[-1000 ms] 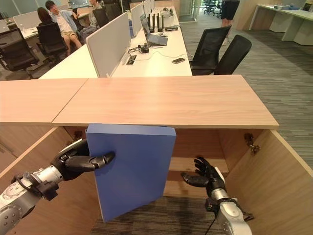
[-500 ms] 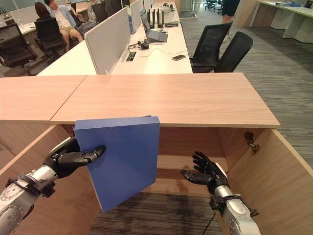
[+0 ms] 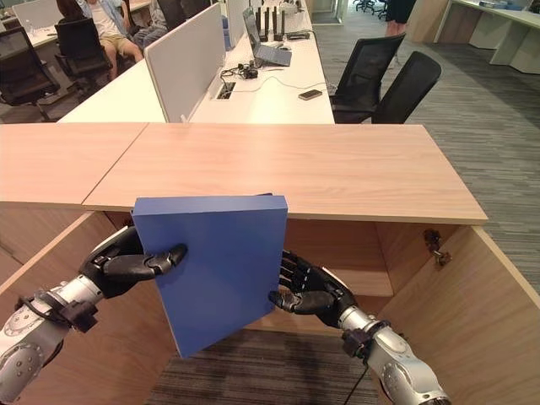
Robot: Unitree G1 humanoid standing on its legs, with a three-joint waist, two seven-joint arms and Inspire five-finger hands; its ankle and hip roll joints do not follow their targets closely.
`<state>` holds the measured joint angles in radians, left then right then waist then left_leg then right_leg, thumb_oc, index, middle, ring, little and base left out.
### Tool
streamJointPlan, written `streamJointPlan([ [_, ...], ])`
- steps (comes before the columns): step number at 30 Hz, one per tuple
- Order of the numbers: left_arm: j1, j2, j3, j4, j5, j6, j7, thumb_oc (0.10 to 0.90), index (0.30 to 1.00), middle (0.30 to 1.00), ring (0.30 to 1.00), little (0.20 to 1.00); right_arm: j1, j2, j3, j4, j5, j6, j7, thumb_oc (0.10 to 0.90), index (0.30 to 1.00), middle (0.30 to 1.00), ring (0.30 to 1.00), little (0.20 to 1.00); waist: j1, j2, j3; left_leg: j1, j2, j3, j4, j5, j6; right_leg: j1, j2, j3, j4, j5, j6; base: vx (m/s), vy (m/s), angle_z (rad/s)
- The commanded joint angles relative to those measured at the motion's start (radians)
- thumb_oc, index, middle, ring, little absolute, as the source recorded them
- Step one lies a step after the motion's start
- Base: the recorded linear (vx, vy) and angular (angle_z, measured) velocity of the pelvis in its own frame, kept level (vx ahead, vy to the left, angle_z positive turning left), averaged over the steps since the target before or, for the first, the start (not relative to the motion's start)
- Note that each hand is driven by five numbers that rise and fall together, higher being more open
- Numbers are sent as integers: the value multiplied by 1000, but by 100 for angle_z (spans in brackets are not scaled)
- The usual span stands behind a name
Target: Put the empty folder in the office cabinet
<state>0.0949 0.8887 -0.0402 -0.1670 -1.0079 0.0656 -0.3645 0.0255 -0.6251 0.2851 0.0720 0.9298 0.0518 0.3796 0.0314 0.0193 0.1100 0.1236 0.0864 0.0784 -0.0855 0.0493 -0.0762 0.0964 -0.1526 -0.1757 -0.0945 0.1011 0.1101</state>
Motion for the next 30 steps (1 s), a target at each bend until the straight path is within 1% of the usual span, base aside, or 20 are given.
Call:
streamJointPlan([
  [1, -202, 63, 7, -25, -58, -118, -50, 400, 300, 300, 300, 300, -151, -21, 5, -141, 103, -84, 52, 800, 900, 900, 900, 900, -5, -13, -22, 48, 2, -6, -2, -90, -27, 80, -31, -34, 7, -69, 71, 0, 0, 0],
  [7, -203, 53, -18, -44, -51, -108, -64, 400, 300, 300, 300, 300, -171, 2, 22, -193, 116, -94, 54, 800, 900, 900, 900, 900, -5, -15, -25, 49, 2, -5, -2, -91, -26, 82, -31, -31, 7, -69, 71, 0, 0, 0],
  [15, -213, 47, -57, -56, -54, -87, -85, 400, 300, 300, 300, 300, -208, 13, 50, -247, 113, -95, 58, 800, 900, 900, 900, 900, -3, -17, -27, 49, 3, -4, -2, -92, -25, 81, -30, -29, 7, -69, 70, 0, 0, 0],
  [18, -211, 58, -112, -87, -75, -58, -109, 400, 300, 300, 300, 300, -248, 26, 91, -269, 134, -97, 64, 800, 900, 900, 900, 900, -3, -18, -28, 49, 4, -3, -2, -92, -25, 79, -31, -26, 7, -67, 69, 0, 0, 0],
  [20, -210, 59, -122, -92, -80, -54, -114, 400, 300, 300, 300, 300, -252, 29, 98, -271, 142, -97, 65, 800, 900, 900, 900, 900, -3, -18, -28, 49, 4, -2, -2, -91, -25, 79, -31, -26, 7, -67, 69, 0, 0, 0],
  [21, -224, 63, -154, -104, -94, -46, -121, 400, 300, 300, 300, 300, -274, 40, 129, -265, 165, -96, 67, 800, 900, 900, 900, 900, -2, -19, -28, 47, 4, -2, -2, -90, -24, 78, -30, -28, 7, -65, 68, 0, 0, 0],
  [22, -225, 64, -155, -104, -95, -46, -121, 400, 300, 300, 300, 300, -275, 40, 129, -265, 165, -96, 67, 800, 900, 900, 900, 900, -2, -19, -28, 47, 4, -2, -2, -90, -24, 78, -30, -28, 7, -65, 68, 0, 0, 0],
  [23, -236, 71, -178, -127, -113, -42, -129, 400, 300, 300, 300, 300, -287, 39, 164, -276, 179, -91, 77, 800, 900, 900, 900, 900, 0, -20, -28, 46, 4, -4, -2, -89, -24, 78, -30, -29, 7, -65, 69, 0, 0, 0],
  [24, -236, 71, -178, -127, -113, -42, -129, 400, 300, 300, 300, 300, -287, 39, 164, -276, 179, -91, 77, 800, 900, 900, 900, 900, 0, -20, -28, 46, 4, -5, -2, -89, -24, 78, -30, -29, 7, -65, 69, 0, 0, 0],
  [27, -268, 66, -222, -160, -132, -37, -138, 400, 300, 300, 300, 300, -305, 52, 220, -293, 205, -78, 97, 800, 900, 900, 900, 900, 0, -21, -28, 45, 4, -6, -2, -88, -24, 77, -29, -26, 7, -66, 68, 0, 0, 0],
  [30, -288, 64, -239, -167, -136, -37, -138, 400, 300, 300, 300, 300, -308, 62, 236, -294, 209, -74, 99, 800, 900, 900, 900, 900, 0, -21, -28, 44, 5, -7, -2, -87, -24, 77, -29, -28, 7, -67, 68, 0, 0, 0],
])
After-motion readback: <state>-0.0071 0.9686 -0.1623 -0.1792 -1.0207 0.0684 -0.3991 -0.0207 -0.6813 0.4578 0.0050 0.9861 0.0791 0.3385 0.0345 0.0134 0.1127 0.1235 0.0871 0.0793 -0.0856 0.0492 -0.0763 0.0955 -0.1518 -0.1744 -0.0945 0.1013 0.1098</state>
